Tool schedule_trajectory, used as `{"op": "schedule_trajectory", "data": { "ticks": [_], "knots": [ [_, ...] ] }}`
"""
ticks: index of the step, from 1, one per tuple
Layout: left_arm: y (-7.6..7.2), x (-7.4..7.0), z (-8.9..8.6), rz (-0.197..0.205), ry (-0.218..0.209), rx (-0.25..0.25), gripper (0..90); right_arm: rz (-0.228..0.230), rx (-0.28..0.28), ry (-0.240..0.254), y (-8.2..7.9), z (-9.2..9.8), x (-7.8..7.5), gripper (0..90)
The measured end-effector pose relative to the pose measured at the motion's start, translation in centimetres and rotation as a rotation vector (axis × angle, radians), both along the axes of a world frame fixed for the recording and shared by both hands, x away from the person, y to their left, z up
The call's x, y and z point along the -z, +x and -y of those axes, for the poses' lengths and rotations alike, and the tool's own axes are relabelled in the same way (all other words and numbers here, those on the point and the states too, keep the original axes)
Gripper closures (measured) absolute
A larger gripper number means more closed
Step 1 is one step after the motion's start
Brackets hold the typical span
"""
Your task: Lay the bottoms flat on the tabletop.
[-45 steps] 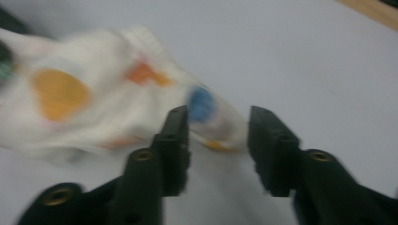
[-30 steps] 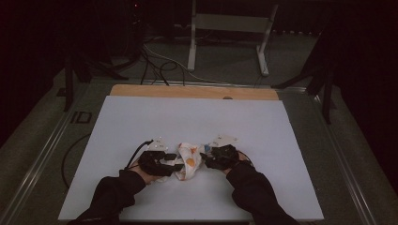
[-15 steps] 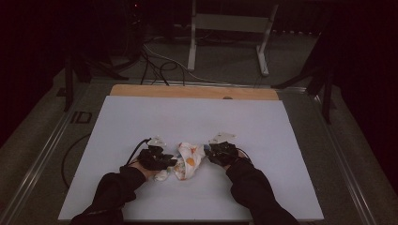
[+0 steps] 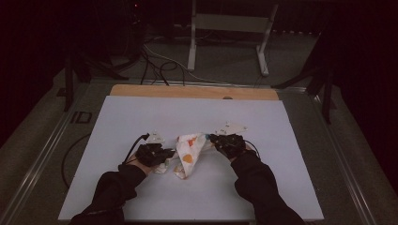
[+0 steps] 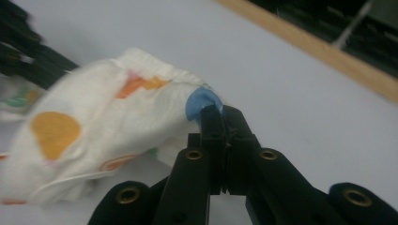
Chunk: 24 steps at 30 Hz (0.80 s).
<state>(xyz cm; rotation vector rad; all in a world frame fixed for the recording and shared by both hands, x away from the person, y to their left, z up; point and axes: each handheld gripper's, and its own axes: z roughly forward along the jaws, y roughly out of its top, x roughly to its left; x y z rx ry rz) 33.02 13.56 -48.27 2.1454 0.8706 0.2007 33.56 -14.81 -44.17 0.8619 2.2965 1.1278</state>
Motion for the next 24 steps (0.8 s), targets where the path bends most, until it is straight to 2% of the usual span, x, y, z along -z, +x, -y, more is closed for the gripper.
{"op": "schedule_trajectory", "data": {
  "ticks": [1,3,4,5,6,8,9,12,13,16,17,19,20,21,22,24],
  "knots": [
    [0.0,-0.1,0.0,0.008,-0.026,0.007,73.7,0.003,-0.001,0.005,-0.1,-0.1,-0.4,89.2],
    [-0.2,-0.5,0.2,-0.004,-0.085,0.025,59.5,0.023,0.001,0.0,-0.3,-0.3,-1.1,89.2],
    [-0.2,-0.5,0.2,-0.004,-0.085,0.025,58.1,0.023,0.001,0.0,-0.3,-0.3,-1.1,89.2],
    [-0.5,-0.6,0.5,-0.014,-0.128,0.069,56.4,0.026,0.016,-0.017,-0.3,-0.3,-1.4,89.2],
    [-0.5,-0.6,0.5,-0.014,-0.128,0.069,55.8,0.026,0.016,-0.017,-0.3,-0.3,-1.4,89.2],
    [-0.7,-0.6,1.2,-0.035,-0.123,0.105,54.0,0.029,0.015,-0.006,-0.2,-0.2,-1.6,89.2],
    [-0.7,-0.5,1.4,-0.041,-0.124,0.111,52.1,0.03,0.019,0.014,-0.1,-0.1,-1.8,89.2],
    [-0.7,-0.2,2.0,-0.062,-0.13,0.131,52.1,0.032,0.018,0.014,-0.1,-0.1,-1.9,89.2],
    [-0.4,0.4,3.2,-0.087,-0.128,0.131,52.3,0.035,0.027,0.014,-0.1,-0.1,-2.2,89.2],
    [-0.2,0.8,3.9,-0.106,-0.125,0.13,53.5,0.034,0.025,0.02,0.0,0.0,-2.3,89.2],
    [0.1,1.1,4.6,-0.112,-0.119,0.125,56.8,0.04,0.022,0.016,0.0,0.0,-2.3,89.2],
    [0.1,1.1,4.9,-0.11,-0.116,0.127,69.7,0.036,0.026,0.02,0.0,0.0,-2.3,89.2],
    [0.1,1.0,5.0,-0.094,-0.114,0.12,76.8,0.038,0.028,0.017,0.0,0.1,-2.4,89.2],
    [0.0,0.8,5.1,-0.08,-0.122,0.113,76.8,0.038,0.028,0.017,0.0,0.1,-2.4,89.2],
    [-0.1,0.2,5.1,-0.051,-0.125,0.105,88.4,0.032,0.037,0.025,0.0,0.3,-2.5,89.2],
    [-0.1,-0.6,4.8,-0.036,-0.123,0.099,89.8,0.041,0.039,0.027,0.0,0.7,-2.7,89.2]
  ]
}}
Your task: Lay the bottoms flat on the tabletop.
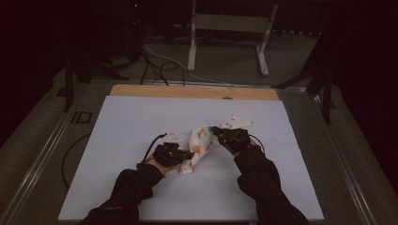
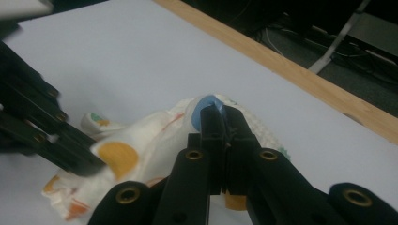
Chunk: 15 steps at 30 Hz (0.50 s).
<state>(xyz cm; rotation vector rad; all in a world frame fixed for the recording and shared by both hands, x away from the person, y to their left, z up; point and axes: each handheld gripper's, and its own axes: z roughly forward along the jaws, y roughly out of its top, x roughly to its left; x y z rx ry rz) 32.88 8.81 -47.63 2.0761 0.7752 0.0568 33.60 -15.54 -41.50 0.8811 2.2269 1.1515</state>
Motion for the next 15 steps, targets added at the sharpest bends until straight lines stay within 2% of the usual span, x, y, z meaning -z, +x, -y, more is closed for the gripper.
{"op": "schedule_trajectory", "data": {
  "ticks": [2,3,4,5,6,7,8,9,10,11,12,13,14,15],
  "knots": [
    [0.0,-0.5,-0.2,0.015,0.012,-0.001,89.9,0.003,0.007,0.003,0.1,0.4,-0.3,89.2],
    [-0.1,-1.6,-0.9,0.03,0.001,-0.009,90.0,0.012,0.012,0.004,0.1,0.6,-0.5,89.2],
    [-0.1,-1.6,-0.9,0.03,0.001,-0.009,90.0,0.012,0.012,0.004,0.1,0.6,-0.5,89.2],
    [-0.3,-2.9,-1.6,0.047,-0.018,-0.023,90.0,0.021,0.02,0.007,0.1,1.0,-1.1,89.1],
    [-0.3,-2.9,-1.6,0.047,-0.018,-0.023,90.0,0.021,0.02,0.007,0.1,1.0,-1.1,89.1],
    [-0.5,-3.6,-2.0,0.064,-0.027,-0.027,90.0,0.032,0.025,0.021,-0.1,1.3,-1.9,89.1],
    [-0.8,-4.4,-2.4,0.071,-0.05,-0.016,90.0,0.032,0.025,0.021,-0.1,1.3,-1.9,89.1],
    [-1.5,-6.0,-3.0,0.112,-0.069,-0.013,90.0,0.067,0.018,0.031,-0.5,1.5,-3.0,89.1],
    [-1.5,-6.0,-3.0,0.112,-0.069,-0.013,90.0,0.067,0.018,0.031,-0.5,1.5,-3.0,89.1],
    [-1.9,-6.7,-3.3,0.115,-0.094,-0.005,90.0,0.079,0.019,0.04,-0.7,1.5,-3.6,89.0],
    [-2.5,-7.6,-3.7,0.155,-0.077,-0.016,90.0,0.093,0.018,0.049,-1.0,1.6,-4.1,89.0],
    [-2.5,-7.6,-3.7,0.155,-0.077,-0.016,90.0,0.093,0.018,0.049,-1.0,1.6,-4.1,89.0],
    [-2.7,-8.0,-4.1,0.185,-0.025,-0.048,90.0,0.113,0.016,0.051,-1.2,1.5,-4.9,89.0],
    [-2.7,-8.1,-4.4,0.206,0.018,-0.079,90.0,0.112,0.018,0.045,-1.1,1.5,-4.8,88.9]
  ]
}}
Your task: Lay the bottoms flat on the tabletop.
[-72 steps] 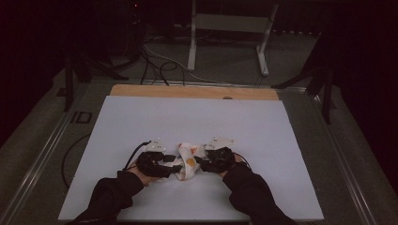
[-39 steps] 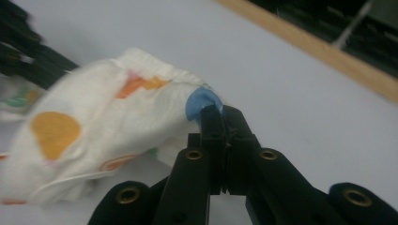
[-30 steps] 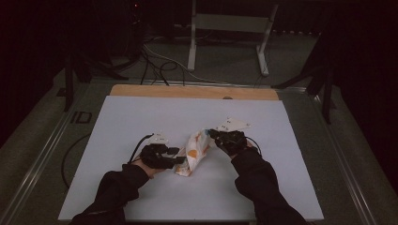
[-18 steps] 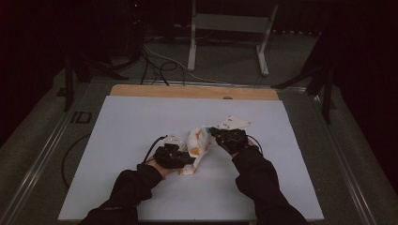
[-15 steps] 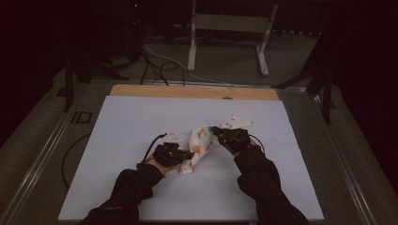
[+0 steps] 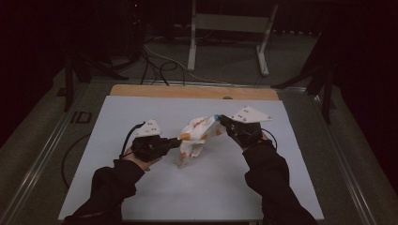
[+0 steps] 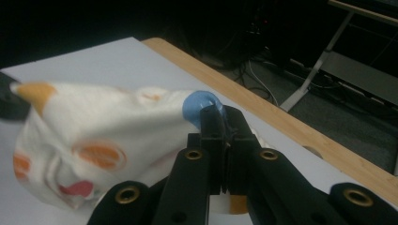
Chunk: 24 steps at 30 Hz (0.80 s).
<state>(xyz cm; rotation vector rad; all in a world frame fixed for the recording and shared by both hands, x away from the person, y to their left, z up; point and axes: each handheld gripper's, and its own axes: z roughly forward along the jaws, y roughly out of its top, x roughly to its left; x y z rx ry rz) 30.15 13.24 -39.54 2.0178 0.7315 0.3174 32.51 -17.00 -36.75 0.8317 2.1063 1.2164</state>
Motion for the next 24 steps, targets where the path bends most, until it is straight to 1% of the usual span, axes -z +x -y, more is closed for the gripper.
{"op": "schedule_trajectory", "data": {
  "ticks": [1,2,3,5,6,8,9,10,11,12,13,14,15,17,18,20,21,22,23,24],
  "knots": [
    [0.2,0.1,-0.5,-0.019,0.002,-0.012,90.0,-0.014,0.001,-0.013,0.2,-0.1,0.4,88.9],
    [0.5,0.5,-1.0,-0.045,0.006,-0.037,90.0,-0.034,0.0,-0.018,0.5,-0.2,0.9,88.9],
    [0.7,0.9,-1.2,-0.059,0.025,-0.049,90.0,-0.066,-0.017,-0.02,1.0,-0.3,1.9,88.7],
    [1.1,2.3,-1.5,-0.116,0.052,-0.062,90.0,-0.116,-0.03,-0.031,1.4,-0.6,3.4,88.0],
    [1.1,3.1,-1.5,-0.133,0.069,-0.062,90.0,-0.148,-0.037,-0.035,1.6,-0.8,4.3,87.8],
    [0.9,4.6,-1.5,-0.172,0.093,-0.041,89.9,-0.183,-0.05,-0.05,1.8,-1.1,5.9,87.2],
    [0.8,5.2,-1.4,-0.196,0.104,-0.023,89.8,-0.203,-0.059,-0.069,1.8,-1.4,6.6,85.8],
    [0.5,5.9,-1.3,-0.209,0.121,-0.011,89.7,-0.223,-0.068,-0.082,1.8,-1.6,7.3,82.7],
    [0.2,6.4,-1.2,-0.227,0.127,0.011,89.6,-0.255,-0.086,-0.098,1.8,-1.8,7.9,76.9],
    [-0.1,6.9,-1.2,-0.249,0.118,0.038,89.5,-0.272,-0.093,-0.119,1.6,-1.8,8.3,69.8],
    [-0.4,7.4,-1.1,-0.265,0.12,0.065,89.0,-0.275,-0.089,-0.125,1.5,-1.8,8.7,65.7],
    [-0.4,7.4,-1.1,-0.265,0.12,0.065,88.7,-0.275,-0.089,-0.125,1.5,-1.8,8.7,65.7],
    [-1.1,8.2,-0.8,-0.286,0.14,0.099,88.4,-0.288,-0.081,-0.109,1.2,-1.3,8.9,55.4],
    [-1.4,8.9,-0.8,-0.311,0.154,0.116,86.4,-0.286,-0.064,-0.087,1.0,-0.7,8.9,50.9],
    [-1.5,9.2,-0.8,-0.316,0.157,0.119,85.0,-0.289,-0.058,-0.079,0.9,-0.4,8.8,47.9],
    [-1.5,9.4,-1.0,-0.324,0.146,0.127,77.7,-0.291,-0.043,-0.073,0.6,0.2,8.9,43.2],
    [-1.6,9.4,-1.1,-0.314,0.145,0.125,70.1,-0.296,-0.042,-0.071,0.5,0.5,8.9,41.6],
    [-1.6,9.3,-1.2,-0.299,0.143,0.104,61.9,-0.296,-0.04,-0.076,0.4,0.8,9.0,40.9],
    [-1.5,9.1,-1.4,-0.296,0.135,0.1,56.3,-0.298,-0.034,-0.069,0.2,1.1,9.1,39.6],
    [-1.4,8.9,-1.5,-0.295,0.123,0.1,51.7,-0.308,-0.028,-0.064,0.1,1.3,9.3,38.6]
  ]
}}
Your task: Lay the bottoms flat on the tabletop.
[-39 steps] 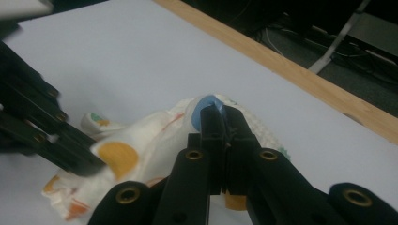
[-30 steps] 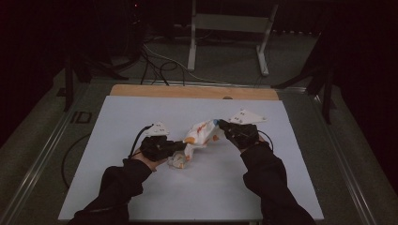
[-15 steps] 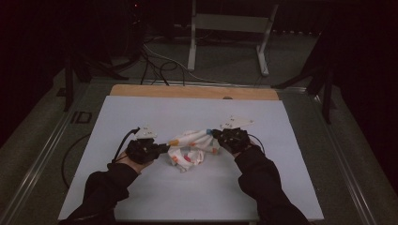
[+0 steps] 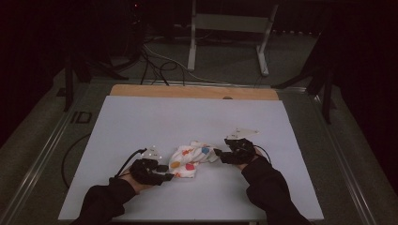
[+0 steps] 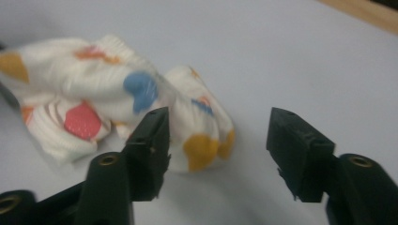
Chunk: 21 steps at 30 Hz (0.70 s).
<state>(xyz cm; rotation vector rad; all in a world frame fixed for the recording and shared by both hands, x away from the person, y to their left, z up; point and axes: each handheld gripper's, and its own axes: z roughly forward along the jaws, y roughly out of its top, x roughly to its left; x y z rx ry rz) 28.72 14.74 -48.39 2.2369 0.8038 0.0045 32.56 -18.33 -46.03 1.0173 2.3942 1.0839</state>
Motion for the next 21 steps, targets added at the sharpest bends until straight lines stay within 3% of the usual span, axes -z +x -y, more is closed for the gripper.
{"op": "schedule_trajectory", "data": {
  "ticks": [6,9,12,13,16,19,21],
  "knots": [
    [0.7,-1.1,-0.3,0.026,0.014,-0.048,35.7,-0.04,0.007,0.017,-0.3,1.0,1.0,34.1],
    [1.1,-1.4,-0.4,0.042,0.023,-0.074,23.9,-0.043,-0.01,0.018,-0.5,1.3,1.3,28.2],
    [1.5,-1.7,-0.8,0.035,0.006,-0.082,17.3,-0.047,-0.029,0.039,-0.7,1.3,1.4,20.8],
    [1.6,-1.8,-1.0,0.038,-0.003,-0.082,15.9,-0.046,-0.044,0.035,-0.8,1.4,1.4,15.3],
    [1.8,-2.4,-1.5,0.05,-0.03,-0.096,15.6,-0.044,-0.055,0.052,-1.0,1.6,1.4,14.3],
    [2.3,-2.9,-1.9,0.063,-0.04,-0.117,15.7,-0.018,-0.056,0.014,-1.4,1.6,1.4,10.6],
    [2.8,-3.2,-2.1,0.076,-0.04,-0.137,16.2,-0.023,-0.063,0.022,-1.5,1.8,1.5,10.2]
  ]
}}
